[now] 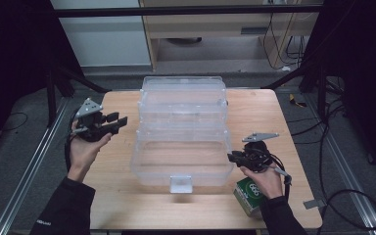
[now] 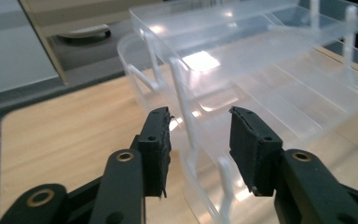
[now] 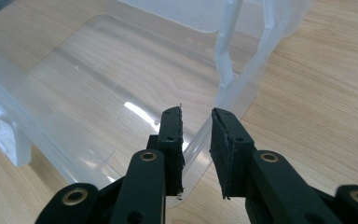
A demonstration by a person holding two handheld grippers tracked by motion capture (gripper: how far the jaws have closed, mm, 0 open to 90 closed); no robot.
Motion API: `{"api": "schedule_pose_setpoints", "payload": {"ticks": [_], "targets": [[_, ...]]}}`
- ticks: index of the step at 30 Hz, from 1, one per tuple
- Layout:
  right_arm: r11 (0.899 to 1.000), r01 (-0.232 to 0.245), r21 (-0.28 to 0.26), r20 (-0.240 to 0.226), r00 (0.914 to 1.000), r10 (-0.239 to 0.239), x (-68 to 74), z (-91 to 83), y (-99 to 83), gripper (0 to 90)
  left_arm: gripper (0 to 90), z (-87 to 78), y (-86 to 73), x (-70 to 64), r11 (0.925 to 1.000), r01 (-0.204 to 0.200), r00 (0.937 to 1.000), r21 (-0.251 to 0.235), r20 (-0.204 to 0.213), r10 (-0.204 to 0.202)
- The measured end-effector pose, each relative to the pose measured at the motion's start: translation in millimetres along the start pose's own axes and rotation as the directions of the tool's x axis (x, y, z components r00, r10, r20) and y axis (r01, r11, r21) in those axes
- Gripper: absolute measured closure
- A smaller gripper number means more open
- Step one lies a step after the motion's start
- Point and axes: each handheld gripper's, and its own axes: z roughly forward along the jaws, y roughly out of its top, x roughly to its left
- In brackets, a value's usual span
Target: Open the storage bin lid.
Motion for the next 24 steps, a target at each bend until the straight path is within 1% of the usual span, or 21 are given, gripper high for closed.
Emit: {"api": "schedule_pose_setpoints", "payload": {"ticks": [1, 2, 3, 4, 6, 7, 8, 9, 10, 11, 13, 15, 17, 18, 20, 22, 23, 24], "targets": [[1.0, -0.002, 0.0, 0.001, 1.0, 0.002, 0.3, 0.0, -0.2, 74.1, 55.3, -1.8, -6.7, -2.8, 1.0, -0.002, 1.0, 0.003, 0.003, 0.002], [1.0, 0.0, -0.001, 0.001, 1.0, 0.0, 0.3, 0.0, -0.2, 74.1, 55.2, -3.3, -14.3, -4.8, 0.9999, 0.011, 0.9998, -0.005, 0.015, -0.011], [1.0, -0.001, 0.0, 0.001, 1.0, 0.001, 0.4, 0.0, 0.0, 74.1, 55.3, -3.6, -21.6, -6.4, 0.9996, 0.028, 0.999, -0.002, 0.035, -0.028], [1.0, 0.0, 0.0, 0.001, 1.0, 0.0, 0.3, 0.0, 0.1, 74.1, 55.3, -3.2, -28.6, -8.2, 0.9994, 0.032, 0.9986, 0.013, 0.041, -0.033], [1.0, -0.001, 0.0, 0.0, 1.0, 0.001, 0.2, 0.0, 0.1, 74.1, 55.4, -1.4, -40.3, -11.3, 0.9991, 0.024, 0.9992, 0.036, 0.03, -0.025], [1.0, 0.0, 0.0, 0.002, 1.0, 0.0, 0.4, 0.1, 0.1, 74.1, 55.4, -0.2, -45.0, -12.0, 0.9984, 0.029, 0.9988, 0.048, 0.037, -0.031], [1.0, -0.003, 0.001, 0.002, 1.0, 0.003, 0.7, 0.0, 0.1, 74.1, 55.5, 1.1, -49.3, -12.9, 0.998, 0.041, 0.998, 0.049, 0.046, -0.043], [1.0, -0.002, 0.0, 0.004, 1.0, 0.002, 0.8, 0.1, 0.1, 74.1, 55.6, 2.3, -52.9, -14.0, 0.9977, 0.041, 0.9978, 0.054, 0.05, -0.044], [1.0, -0.002, -0.001, 0.005, 1.0, 0.002, 1.0, 0.1, 0.0, 74.1, 55.6, 4.1, -55.8, -15.4, 0.9973, 0.043, 0.9975, 0.059, 0.053, -0.046], [1.0, -0.002, -0.002, 0.005, 1.0, 0.002, 1.0, 0.1, -0.1, 74.2, 55.8, 6.5, -57.8, -17.0, 0.9965, 0.036, 0.9978, 0.076, 0.053, -0.04], [1.0, -0.002, -0.002, 0.004, 1.0, 0.002, 0.8, 0.1, -0.1, 74.1, 55.9, 11.5, -61.6, -20.3, 0.9937, 0.024, 0.9988, 0.109, 0.04, -0.029], [1.0, 0.002, -0.003, 0.005, 1.0, -0.002, 0.8, 0.2, 0.0, 74.2, 56.1, 18.0, -66.4, -22.8, 0.9898, 0.035, 0.9974, 0.138, 0.058, -0.044], [1.0, 0.002, -0.002, 0.008, 1.0, -0.002, 1.4, 0.2, -0.1, 74.2, 56.9, 23.4, -70.7, -25.5, 0.9865, 0.021, 0.9978, 0.162, 0.059, -0.031], [1.0, 0.002, -0.002, 0.009, 1.0, -0.002, 1.6, 0.2, -0.1, 74.2, 57.5, 25.3, -72.2, -25.5, 0.9846, 0.023, 0.9974, 0.173, 0.064, -0.034], [1.0, 0.0, -0.002, 0.012, 0.9999, 0.0, 2.4, 0.1, -0.1, 74.3, 60.0, 28.1, -75.1, -25.5, 0.9827, 0.022, 0.9972, 0.184, 0.066, -0.035], [1.0, 0.008, -0.004, 0.018, 0.9998, -0.008, 2.9, 0.4, -0.1, 74.4, 61.7, 30.2, -77.6, -24.3, 0.9798, 0.021, 0.9973, 0.199, 0.065, -0.034], [1.0, 0.01, -0.003, 0.021, 0.9997, -0.01, 3.2, 0.4, 0.0, 74.4, 62.8, 31.2, -78.9, -22.8, 0.9793, 0.026, 0.9967, 0.201, 0.071, -0.04], [1.0, 0.01, -0.002, 0.023, 0.9997, -0.01, 3.6, 0.5, 0.2, 74.4, 63.0, 32.1, -80.3, -21.9, 0.9799, 0.038, 0.9947, 0.196, 0.086, -0.055]]}}
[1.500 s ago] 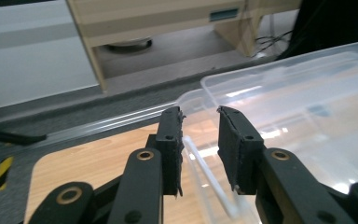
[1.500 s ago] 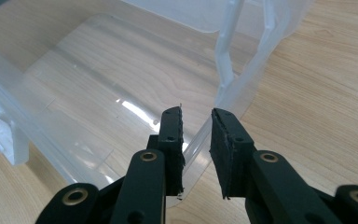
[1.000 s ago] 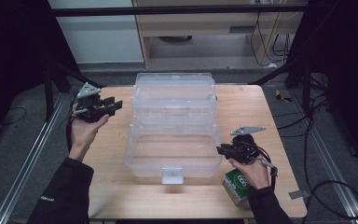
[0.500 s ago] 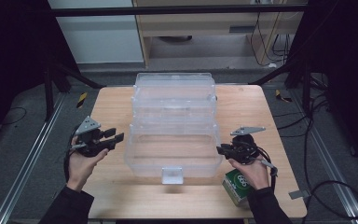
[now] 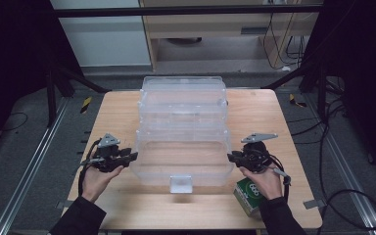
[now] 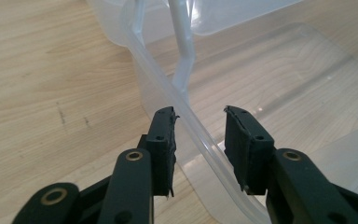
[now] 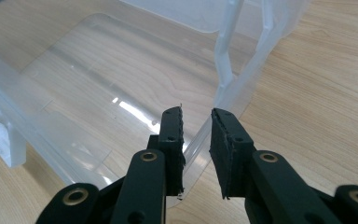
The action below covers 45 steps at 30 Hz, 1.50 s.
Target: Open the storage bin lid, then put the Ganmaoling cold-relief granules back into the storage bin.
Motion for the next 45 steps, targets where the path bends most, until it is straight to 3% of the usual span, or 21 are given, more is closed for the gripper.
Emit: {"api": "schedule_pose_setpoints", "payload": {"ticks": [12, 16, 21, 26, 33, 40, 45], "targets": [[1.0, -0.004, 0.004, -0.007, 1.0, 0.004, 0.8, -0.1, 0.3, 74.0, 65.5, -1.2, -0.9, -0.8, 1.0, -0.007, 1.0, -0.007, -0.007, 0.007], [1.0, 0.002, 0.001, -0.004, 1.0, -0.002, 0.3, 0.7, 0.6, 72.4, 62.2, -6.4, 0.4, -0.1, 0.9996, -0.003, 1.0, -0.027, -0.007, 0.003], [1.0, -0.003, 0.003, 0.032, 0.9995, 0.003, 0.0, -1.6, 1.6, 64.0, 55.0, -17.2, 3.3, 3.5, 0.9971, -0.01, 0.9999, -0.075, -0.015, 0.009], [1.0, -0.006, -0.017, 0.051, 0.9987, 0.007, -2.2, -14.2, 3.8, 52.5, 46.1, -23.1, 2.4, 12.4, 0.9961, 0.007, 0.9985, -0.088, -0.053, -0.012], [1.0, 0.003, 0.028, 0.069, 0.9976, -0.005, -3.9, -30.2, 0.0, 37.9, 39.3, -21.9, -3.6, 28.3, 0.9974, 0.02, 0.9883, -0.07, -0.149, -0.03], [0.995, 0.017, 0.098, 0.094, 0.9953, -0.026, -2.8, -41.2, -3.5, 27.5, 35.0, -18.3, -10.2, 41.2, 0.9968, 0.06, 0.9803, -0.054, -0.185, -0.069], [0.985, 0.008, 0.174, 0.093, 0.9954, -0.025, 1.3, -47.6, -3.7, 24.4, 33.6, -16.7, -12.9, 46.4, 0.9965, 0.071, 0.9766, -0.043, -0.2, -0.078]]}}
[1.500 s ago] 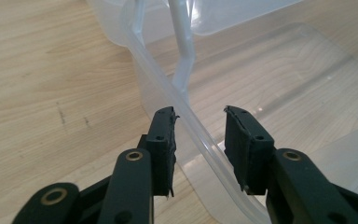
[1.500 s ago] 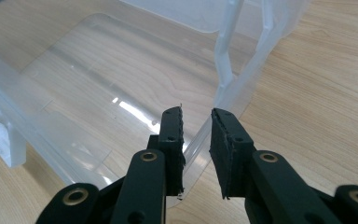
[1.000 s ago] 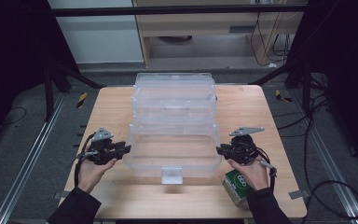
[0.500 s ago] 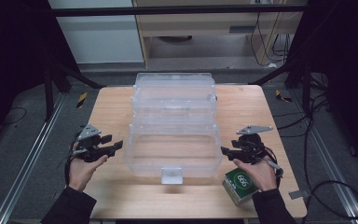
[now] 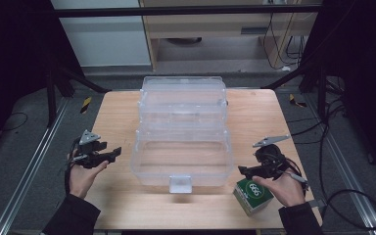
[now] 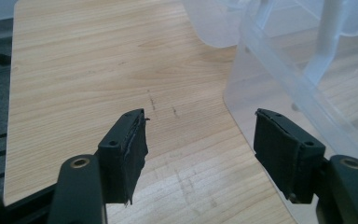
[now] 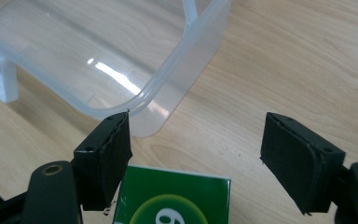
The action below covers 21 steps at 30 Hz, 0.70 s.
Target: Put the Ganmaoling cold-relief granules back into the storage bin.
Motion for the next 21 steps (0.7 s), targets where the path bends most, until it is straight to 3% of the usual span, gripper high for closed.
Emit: {"api": "schedule_pose_setpoints", "payload": {"ticks": [12, 21], "targets": [[0.996, 0.012, 0.093, 0.013, 0.9998, -0.013, 10.3, -7.8, -3.4, 21.4, 32.4, 9.1, -6.7, 4.7, 0.9995, -0.003, 0.9994, 0.031, -0.035, 0.004], [0.987, 0.019, 0.159, 0.006, 0.9998, -0.02, 15.0, -4.6, -8.7, 13.0, 31.6, 11.0, -9.3, 8.0, 0.9992, 0.004, 0.9993, 0.04, -0.038, -0.002]]}}
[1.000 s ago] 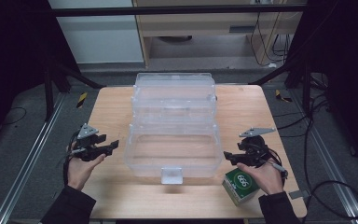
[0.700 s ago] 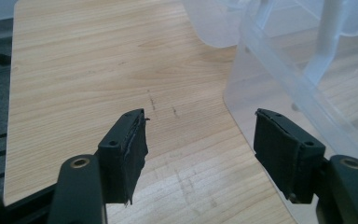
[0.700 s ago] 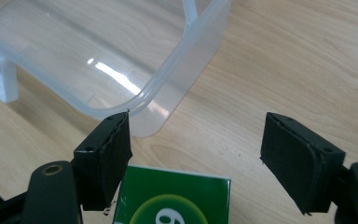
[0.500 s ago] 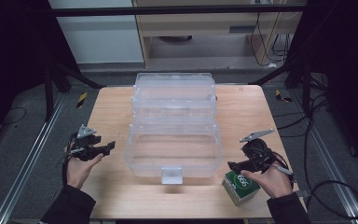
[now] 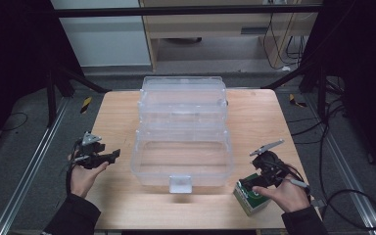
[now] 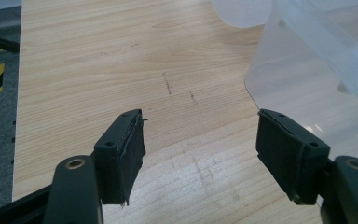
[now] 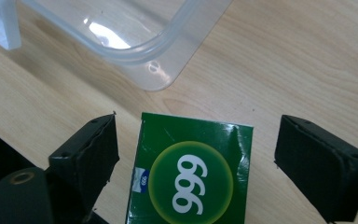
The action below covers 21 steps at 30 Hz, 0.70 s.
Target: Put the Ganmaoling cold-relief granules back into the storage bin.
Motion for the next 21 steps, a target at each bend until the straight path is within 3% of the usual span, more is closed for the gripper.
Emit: {"api": "schedule_pose_setpoints", "payload": {"ticks": [11, 21], "targets": [[0.995, -0.008, 0.097, -0.006, 0.9999, 0.009, 4.3, 10.7, -3.8, 9.8, 31.3, 0.4, -1.2, 1.7, 1.0, 0.003, 1.0, 0.006, 0.001, -0.003], [0.99, -0.005, 0.144, -0.01, 0.9999, 0.007, 3.9, 16.4, -8.8, 7.7, 31.1, 1.2, -1.8, 1.7, 1.0, 0.006, 1.0, 0.008, 0.002, -0.006]]}}
